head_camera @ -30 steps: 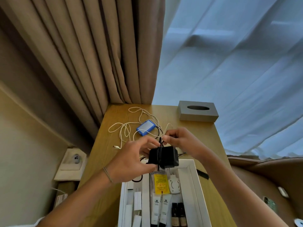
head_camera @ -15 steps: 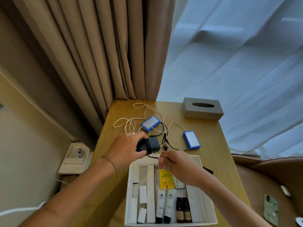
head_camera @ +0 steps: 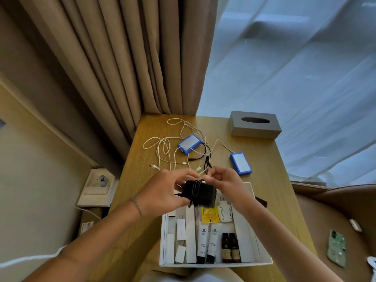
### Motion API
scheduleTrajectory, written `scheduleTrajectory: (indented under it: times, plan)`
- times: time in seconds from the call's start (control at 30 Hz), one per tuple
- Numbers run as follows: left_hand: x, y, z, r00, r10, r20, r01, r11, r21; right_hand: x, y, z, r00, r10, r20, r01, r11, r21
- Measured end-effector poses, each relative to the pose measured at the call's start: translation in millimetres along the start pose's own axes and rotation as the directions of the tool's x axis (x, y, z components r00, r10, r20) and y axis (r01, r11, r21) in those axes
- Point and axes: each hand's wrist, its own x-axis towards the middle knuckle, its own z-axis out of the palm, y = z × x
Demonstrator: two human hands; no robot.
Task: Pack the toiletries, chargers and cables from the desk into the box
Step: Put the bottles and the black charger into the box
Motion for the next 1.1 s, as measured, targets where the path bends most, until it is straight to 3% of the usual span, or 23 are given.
scheduleTrajectory:
  times: [0.2,0.47,0.6,0.73,0.8,0.87,0.97,1.1]
  plan:
    - [-11,-7,27,0.963,-0.129,-0.236,0.085,0.978,-0.188,-11,22,6,0.987,0.127,-0.102,-0.093,0.954,0.286]
    - [-5,-11,53,0.851,-0.262,-0.455,0.178,0.959,-0.22,-4,32,20,0.997,0.081,-0.005,-0.071,0.895,0.441]
    - [-1,-13,61,0.853,-0.253,-0.456,0.204,0.967,-0.154,-3,40,33,0.99,0.113,-0.089,-0.065,0.905,0.419]
    - [-4,-33,52,0.906,-0.222,-0.36,0.215,0.975,-0.061,-5,52,30,0.978,0.166,-0.124,-0.101,0.905,0.412]
    - [-11,-51,45,0.889,-0.222,-0.4,0.244,0.97,0.005,-6,60,23,0.965,0.231,-0.121,-0.168,0.904,0.393]
    - [-19,-71,41,0.841,-0.296,-0.454,0.347,0.938,0.031,-5,71,20,0.952,0.301,-0.061,-0.259,0.891,0.373]
    - [-26,-93,44,0.817,-0.456,-0.354,0.497,0.867,0.03,3,86,25,0.926,0.377,0.02,-0.358,0.86,0.362]
    - [-27,-104,52,0.806,-0.508,-0.304,0.525,0.851,-0.032,23,104,43,0.9,0.436,-0.024,-0.424,0.885,0.193]
